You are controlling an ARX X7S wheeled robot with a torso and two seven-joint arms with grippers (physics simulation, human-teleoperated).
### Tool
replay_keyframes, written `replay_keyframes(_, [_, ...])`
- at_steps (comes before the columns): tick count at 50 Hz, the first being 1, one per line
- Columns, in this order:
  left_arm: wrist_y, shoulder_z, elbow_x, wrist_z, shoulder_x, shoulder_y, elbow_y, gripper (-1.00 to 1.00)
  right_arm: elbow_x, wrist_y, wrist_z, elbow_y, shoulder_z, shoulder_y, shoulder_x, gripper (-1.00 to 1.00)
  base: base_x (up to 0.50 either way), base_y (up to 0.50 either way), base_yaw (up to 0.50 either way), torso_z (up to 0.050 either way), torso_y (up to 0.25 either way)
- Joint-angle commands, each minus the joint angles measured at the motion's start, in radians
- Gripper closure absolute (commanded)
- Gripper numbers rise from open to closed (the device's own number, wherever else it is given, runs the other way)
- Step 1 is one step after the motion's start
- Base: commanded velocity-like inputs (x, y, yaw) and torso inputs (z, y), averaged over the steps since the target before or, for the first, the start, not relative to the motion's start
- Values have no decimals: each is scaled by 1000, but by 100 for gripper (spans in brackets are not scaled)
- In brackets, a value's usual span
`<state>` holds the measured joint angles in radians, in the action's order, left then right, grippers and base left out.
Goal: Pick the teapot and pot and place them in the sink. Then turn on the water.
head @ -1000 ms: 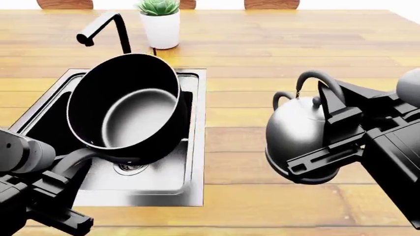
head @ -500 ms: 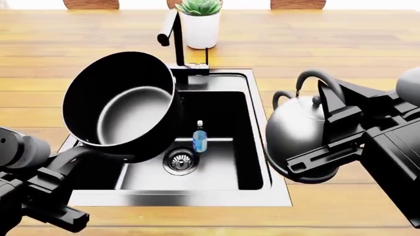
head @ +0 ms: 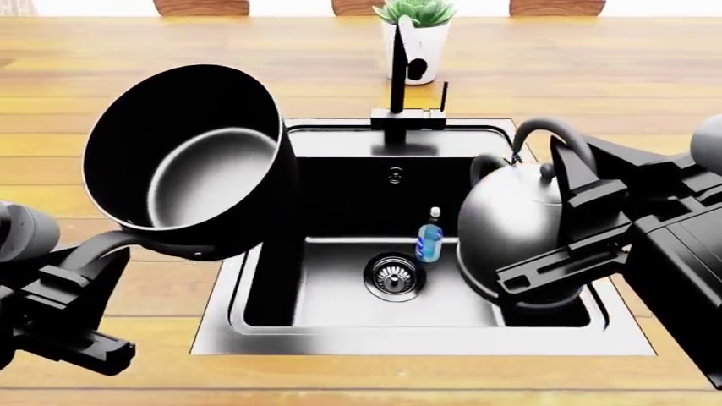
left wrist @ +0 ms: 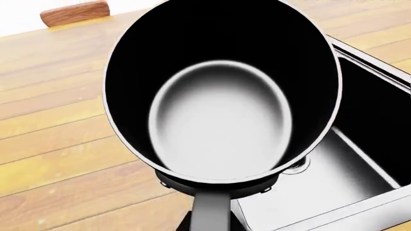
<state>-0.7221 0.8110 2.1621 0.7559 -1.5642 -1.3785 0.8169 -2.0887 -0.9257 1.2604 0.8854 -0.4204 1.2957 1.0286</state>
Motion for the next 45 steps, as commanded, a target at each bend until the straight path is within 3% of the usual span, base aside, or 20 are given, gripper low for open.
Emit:
replay_keyframes(1, [-38, -83, -35, 18, 25, -391, -54, 100, 48, -2, -1, -17, 45, 15, 3, 100, -1, 500, 0, 0, 11])
replay_keyframes(10, [-107, -113, -14, 46, 78, -431, -100, 100, 46, -2, -1, -27, 41, 24, 2, 100, -1, 428, 0, 2, 4])
replay_keyframes(33, [-243, -133, 6, 115, 214, -528, -214, 100, 63, -44, -36, -139, 17, 85, 3, 100, 0, 0, 0, 1, 4])
replay_keyframes(45, [-270, -134, -8, 119, 237, -542, -249, 100, 77, -91, -61, -225, 0, 151, 5, 100, 0, 0, 0, 2, 4])
